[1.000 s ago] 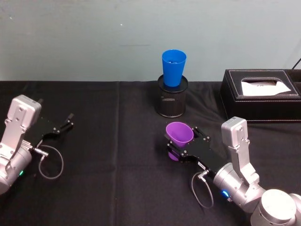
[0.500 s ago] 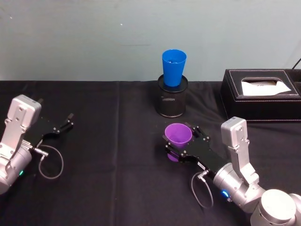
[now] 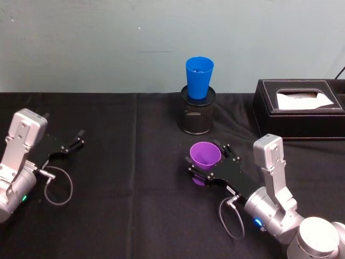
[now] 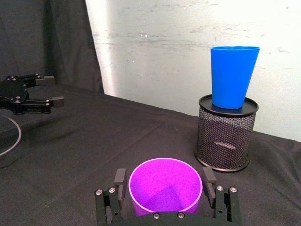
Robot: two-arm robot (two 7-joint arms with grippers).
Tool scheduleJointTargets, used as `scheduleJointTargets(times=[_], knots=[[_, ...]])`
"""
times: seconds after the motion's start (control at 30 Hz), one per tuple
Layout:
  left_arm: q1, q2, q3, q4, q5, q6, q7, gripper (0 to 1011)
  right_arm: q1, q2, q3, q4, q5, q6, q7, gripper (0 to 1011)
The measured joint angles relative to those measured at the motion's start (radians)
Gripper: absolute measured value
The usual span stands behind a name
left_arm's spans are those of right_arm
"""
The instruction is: Pick up one cup with a gripper and tap it against the other cup.
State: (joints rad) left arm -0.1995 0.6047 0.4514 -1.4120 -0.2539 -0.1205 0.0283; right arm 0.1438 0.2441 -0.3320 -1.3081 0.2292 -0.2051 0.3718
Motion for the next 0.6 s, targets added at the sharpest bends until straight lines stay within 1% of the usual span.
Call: scheduleJointTargets(times=[0.2, 0.3, 0.4, 0.6], knots=[[0.0, 0.0, 0.0, 0.0, 0.0, 0.0, 0.0, 1000, -0.001, 0.001, -0.001, -0.003, -0.001, 0.0, -0.001, 1004], [0.0, 0.0, 0.0, 0.0, 0.0, 0.0, 0.0, 1000, -0.005, 0.015, -0.003, -0.054, -0.017, 0.006, 0.0, 1004], [0.0, 0.0, 0.0, 0.0, 0.0, 0.0, 0.0, 1000, -0.008, 0.02, 0.003, -0.087, -0.019, 0.017, -0.003, 1004], [0.0, 0.0, 0.0, 0.0, 0.0, 0.0, 0.0, 1000, -0.017, 0.024, 0.039, -0.169, 0.027, 0.053, -0.008, 1004]])
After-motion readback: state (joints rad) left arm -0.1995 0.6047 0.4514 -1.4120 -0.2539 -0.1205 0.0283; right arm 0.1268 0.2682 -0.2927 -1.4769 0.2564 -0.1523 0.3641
